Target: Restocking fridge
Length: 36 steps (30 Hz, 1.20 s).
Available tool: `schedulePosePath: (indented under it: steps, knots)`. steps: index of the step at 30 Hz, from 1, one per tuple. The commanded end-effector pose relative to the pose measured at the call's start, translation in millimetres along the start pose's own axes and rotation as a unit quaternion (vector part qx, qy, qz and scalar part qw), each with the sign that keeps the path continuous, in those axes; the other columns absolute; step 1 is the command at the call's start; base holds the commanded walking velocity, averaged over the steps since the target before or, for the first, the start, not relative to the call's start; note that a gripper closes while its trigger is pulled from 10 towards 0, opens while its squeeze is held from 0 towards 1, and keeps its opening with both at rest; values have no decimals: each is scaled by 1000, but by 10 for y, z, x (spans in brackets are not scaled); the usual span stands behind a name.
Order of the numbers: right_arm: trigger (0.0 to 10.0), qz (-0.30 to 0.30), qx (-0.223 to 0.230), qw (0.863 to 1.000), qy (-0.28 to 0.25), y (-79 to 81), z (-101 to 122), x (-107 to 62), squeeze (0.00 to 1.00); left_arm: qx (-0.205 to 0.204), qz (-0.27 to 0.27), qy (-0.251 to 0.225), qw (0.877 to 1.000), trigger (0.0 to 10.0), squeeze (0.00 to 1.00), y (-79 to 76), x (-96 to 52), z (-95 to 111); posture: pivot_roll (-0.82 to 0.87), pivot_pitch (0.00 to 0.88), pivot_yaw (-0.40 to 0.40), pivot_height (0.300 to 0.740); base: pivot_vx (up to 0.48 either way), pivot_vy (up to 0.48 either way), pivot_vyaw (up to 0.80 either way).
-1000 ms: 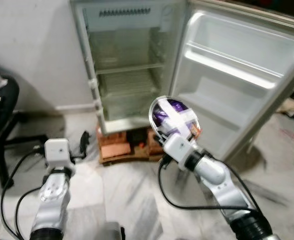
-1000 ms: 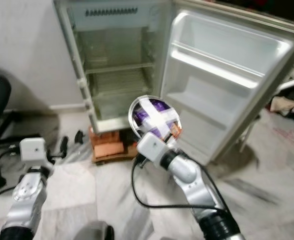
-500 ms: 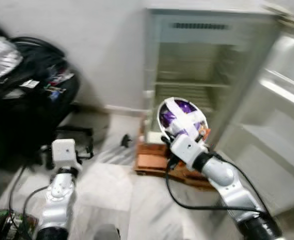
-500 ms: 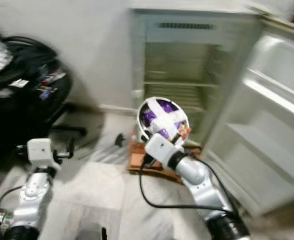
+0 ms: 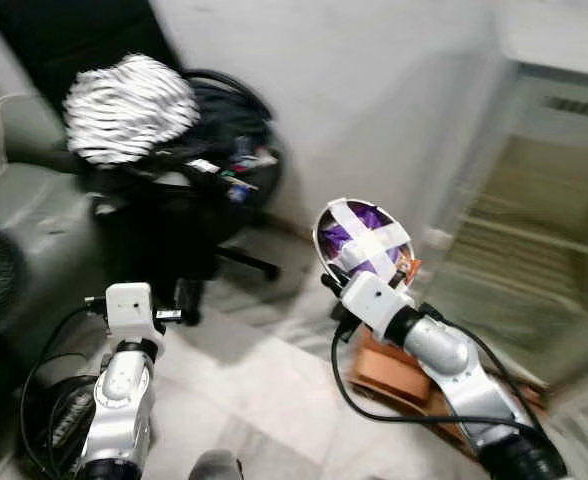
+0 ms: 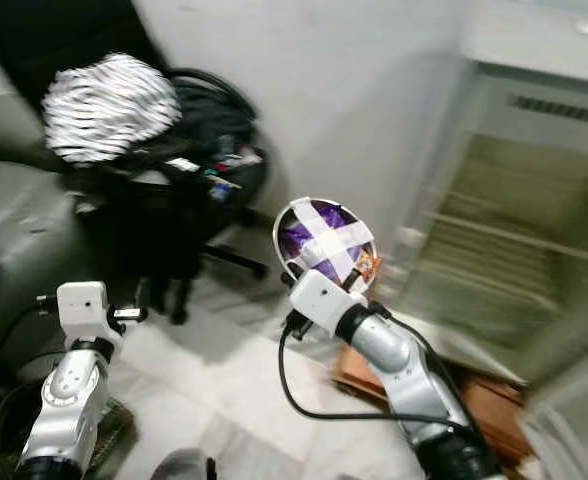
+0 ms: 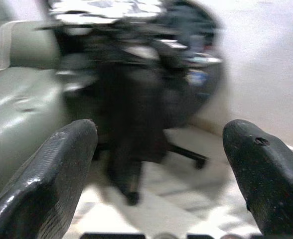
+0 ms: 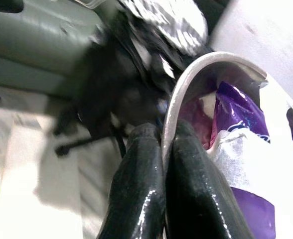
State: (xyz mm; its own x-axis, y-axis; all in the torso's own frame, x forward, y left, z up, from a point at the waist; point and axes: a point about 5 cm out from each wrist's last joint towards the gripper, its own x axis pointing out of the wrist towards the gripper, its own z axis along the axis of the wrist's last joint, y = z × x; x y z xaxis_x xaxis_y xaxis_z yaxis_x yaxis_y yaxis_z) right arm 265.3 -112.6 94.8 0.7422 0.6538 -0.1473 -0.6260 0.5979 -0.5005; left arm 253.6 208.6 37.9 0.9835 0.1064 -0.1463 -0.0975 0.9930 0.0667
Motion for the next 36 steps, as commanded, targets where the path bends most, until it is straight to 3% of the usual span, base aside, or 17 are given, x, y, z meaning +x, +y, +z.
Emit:
schedulePosePath:
  steps: [1,14,26,36]
  knots:
    - [10000,-5,-9,1000,-29,-28,123,52,0,10,-3,3,1000,10000,0,4,27,7,45,21,-25,740,0,0,0]
    - [10000,-15,0,1000,-21,-58,110,69,0,17,-34,3,999,10000,0,-52,40,13,46,23,-23,740,0,0,0]
    - [10000,-15,-2,1000,-19,-74,100,64,0,12,-44,2,999,10000,0,-80,35,13,42,25,-25,740,0,-375,-613]
    - [10000,-10,-7,1000,-20,-88,108,72,0,8,-42,0,999,10000,0,-86,37,16,42,22,-29,740,177,-300,0]
